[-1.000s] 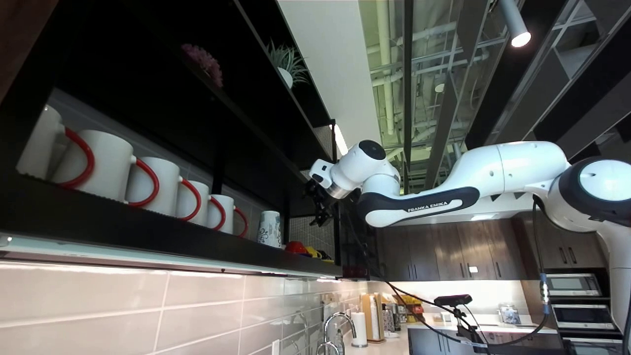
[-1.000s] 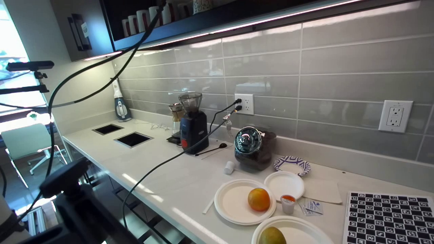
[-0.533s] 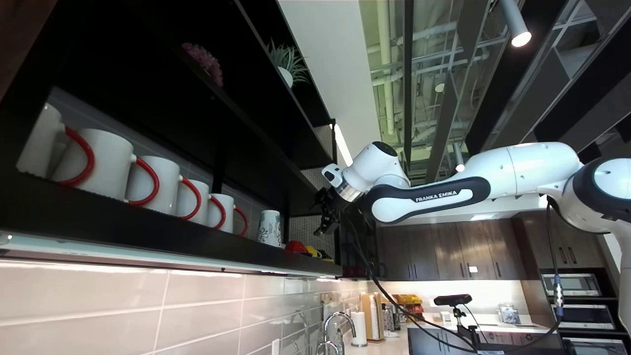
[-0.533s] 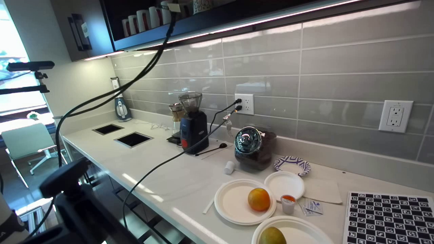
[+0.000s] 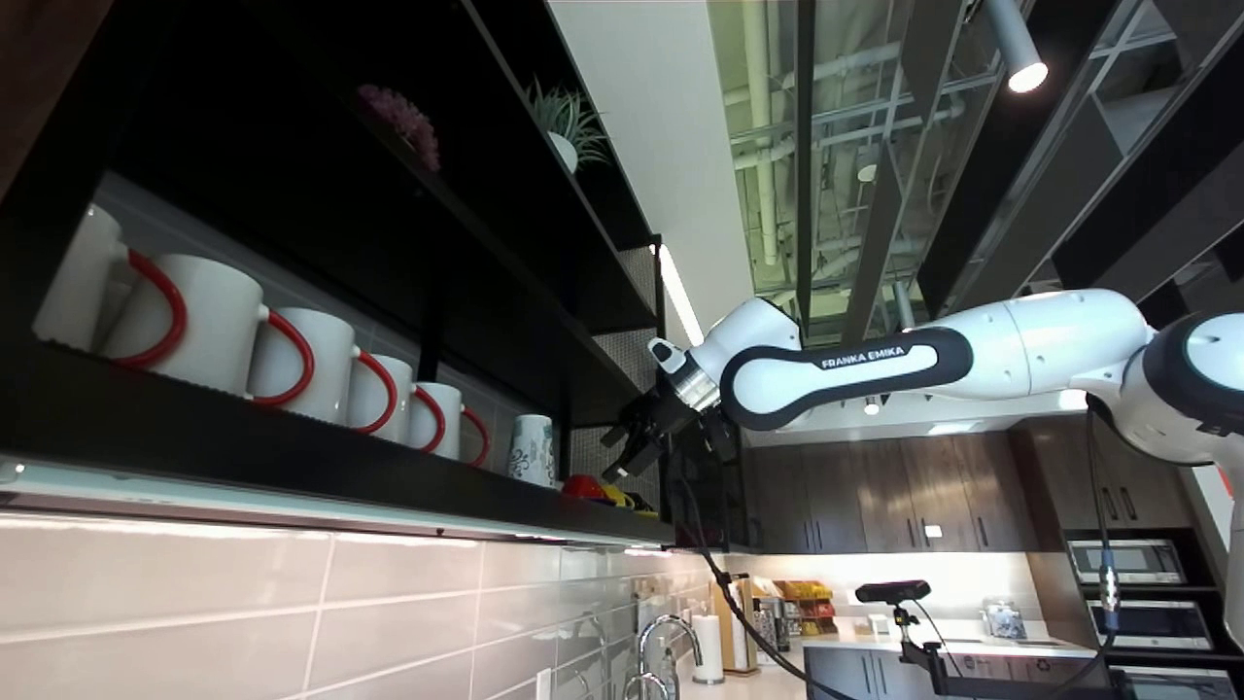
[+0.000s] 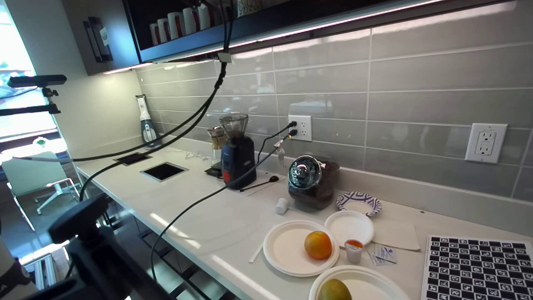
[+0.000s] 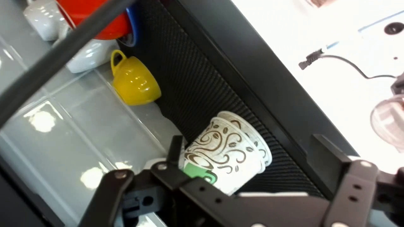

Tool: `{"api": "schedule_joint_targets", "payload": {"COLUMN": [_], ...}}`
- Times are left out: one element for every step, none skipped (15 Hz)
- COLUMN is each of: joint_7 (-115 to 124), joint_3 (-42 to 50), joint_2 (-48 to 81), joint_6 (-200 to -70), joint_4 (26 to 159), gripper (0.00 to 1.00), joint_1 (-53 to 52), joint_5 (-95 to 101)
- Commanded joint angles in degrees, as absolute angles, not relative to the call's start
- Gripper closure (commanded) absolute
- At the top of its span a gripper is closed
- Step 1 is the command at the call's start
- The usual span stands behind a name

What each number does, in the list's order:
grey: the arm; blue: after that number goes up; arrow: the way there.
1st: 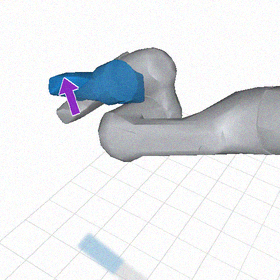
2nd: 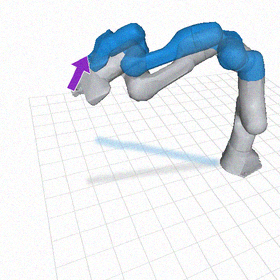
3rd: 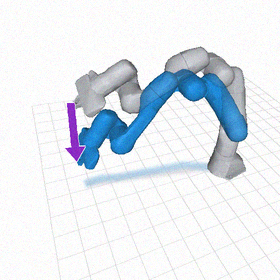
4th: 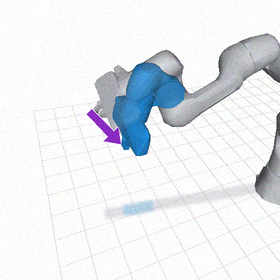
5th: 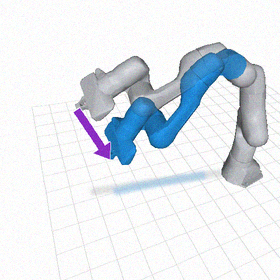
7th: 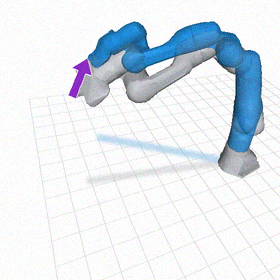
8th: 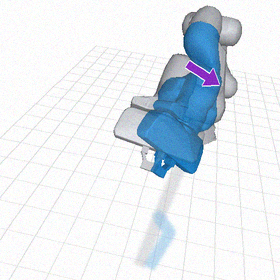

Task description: Stack the cups together, then put them upside down

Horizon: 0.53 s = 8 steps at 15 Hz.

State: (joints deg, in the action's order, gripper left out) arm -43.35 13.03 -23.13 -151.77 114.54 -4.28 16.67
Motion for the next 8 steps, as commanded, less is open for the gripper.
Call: {"api": "schedule_joint_targets", "payload": {"joint_7": [-48.65,-49.38,-49.91,-49.59,-49.14,-47.4,-44.83,-42.81], "joint_3": [16.53,17.2,17.66,17.78,17.73,17.18,15.93,15.25], "joint_2": [-25.95,-26.46,-26.9,-27.31,-27.62,-27.78,-27.74,-27.75], "joint_6": [-154.09,-154.02,-154.03,-153.7,-152.97,-152.84,-151.76,-150.52], "joint_4": [117.77,118.04,118.26,118.33,118.3,118.31,117.96,117.76], "gripper": [0.0,0.0,0.0,0.0,0.0,0.0,0.0,0.0], "joint_1": [-9.44,-10.29,-10.87,-10.83,-10.53,-9.29,-7.08,-5.52], "joint_5": [3.74,0.74,-1.65,-3.37,-4.47,-4.65,-3.36,-2.27]}}
